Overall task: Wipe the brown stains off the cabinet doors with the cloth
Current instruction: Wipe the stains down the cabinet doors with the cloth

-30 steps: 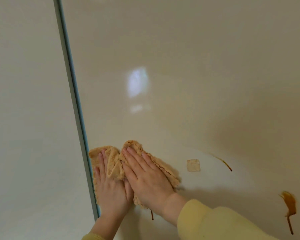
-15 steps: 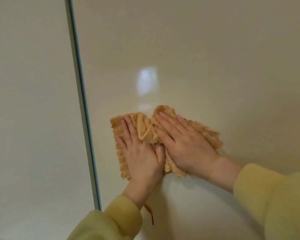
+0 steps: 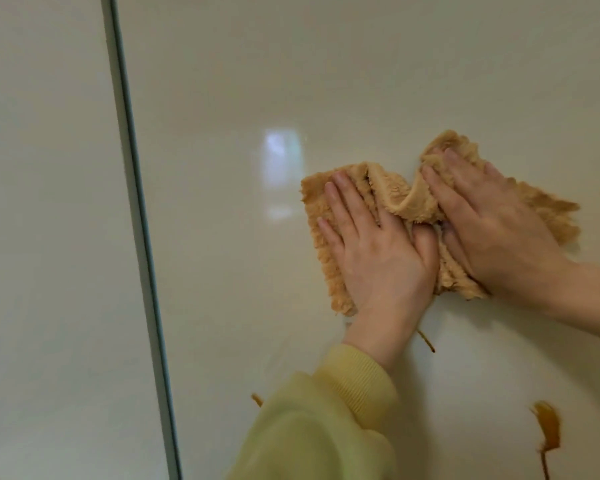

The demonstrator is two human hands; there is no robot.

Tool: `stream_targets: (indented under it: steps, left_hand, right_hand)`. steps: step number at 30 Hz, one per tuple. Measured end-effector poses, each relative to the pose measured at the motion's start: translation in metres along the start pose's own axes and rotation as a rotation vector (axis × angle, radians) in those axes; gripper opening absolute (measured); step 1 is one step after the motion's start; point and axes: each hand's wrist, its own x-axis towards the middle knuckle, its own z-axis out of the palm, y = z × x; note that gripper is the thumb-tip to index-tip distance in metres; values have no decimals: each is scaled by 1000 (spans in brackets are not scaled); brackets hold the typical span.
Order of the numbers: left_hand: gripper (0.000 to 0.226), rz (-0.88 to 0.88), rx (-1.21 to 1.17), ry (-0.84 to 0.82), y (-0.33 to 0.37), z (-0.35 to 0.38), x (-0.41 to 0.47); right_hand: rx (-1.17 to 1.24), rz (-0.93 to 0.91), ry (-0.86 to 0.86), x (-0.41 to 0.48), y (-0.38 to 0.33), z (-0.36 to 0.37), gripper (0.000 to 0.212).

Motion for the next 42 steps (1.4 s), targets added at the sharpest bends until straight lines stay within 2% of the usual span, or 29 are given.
stream_targets:
  steps: [14,24,29,34,37,42]
  left_hand:
    - [70,37,105,-48,19,11,-26]
    - [69,132,93,-81,26,19,-76]
    - [76,279,146,-187,10,22,-133]
    - [76,510,132,-263,-15,22,-187]
    - [73,601,129,-289,-33,19,-204]
    - [70,678,114,-319,-67,4,-202]
  right_hand:
    - [-65,74,68,-33,7,-6,47]
    - [63,330,14,-98,-15,-12,46]
    - [79,370,-48,-163,-41,-10,48]
    - [93,439,-15,-229,-76,-2,49]
    - [93,474,4,-246,-100,4,48]
    - [58,415,-42,-243,-122,13,49]
